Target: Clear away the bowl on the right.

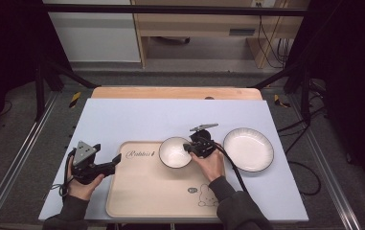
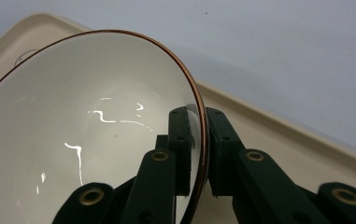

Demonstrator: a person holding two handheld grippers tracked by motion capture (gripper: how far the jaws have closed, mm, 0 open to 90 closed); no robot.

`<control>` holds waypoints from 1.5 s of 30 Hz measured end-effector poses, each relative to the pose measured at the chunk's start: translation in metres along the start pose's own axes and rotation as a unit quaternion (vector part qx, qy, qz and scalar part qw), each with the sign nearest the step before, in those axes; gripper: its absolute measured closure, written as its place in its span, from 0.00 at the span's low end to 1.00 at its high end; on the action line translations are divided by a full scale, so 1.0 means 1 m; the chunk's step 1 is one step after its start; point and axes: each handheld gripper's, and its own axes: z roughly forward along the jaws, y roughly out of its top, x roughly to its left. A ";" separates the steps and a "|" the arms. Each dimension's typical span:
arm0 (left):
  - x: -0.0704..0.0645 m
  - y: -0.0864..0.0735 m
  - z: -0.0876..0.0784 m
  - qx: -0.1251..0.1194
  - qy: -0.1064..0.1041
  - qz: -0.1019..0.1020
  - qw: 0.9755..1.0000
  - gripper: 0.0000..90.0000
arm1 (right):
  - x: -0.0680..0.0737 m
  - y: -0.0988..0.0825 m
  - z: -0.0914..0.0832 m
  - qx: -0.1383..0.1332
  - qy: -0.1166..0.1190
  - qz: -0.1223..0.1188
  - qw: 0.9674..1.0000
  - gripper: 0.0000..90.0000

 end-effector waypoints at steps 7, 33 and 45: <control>0.000 0.000 0.000 0.000 0.000 0.000 1.000 0.16 | 0.000 0.000 0.001 0.001 -0.002 -0.001 1.000 0.91; 0.000 0.000 -0.001 -0.001 0.000 -0.001 1.000 0.16 | 0.002 0.005 -0.020 -0.074 -0.046 -0.046 0.995 0.30; 0.000 0.000 -0.001 -0.001 0.000 0.000 1.000 0.16 | 0.012 0.003 -0.046 -0.107 -0.048 -0.082 0.990 0.17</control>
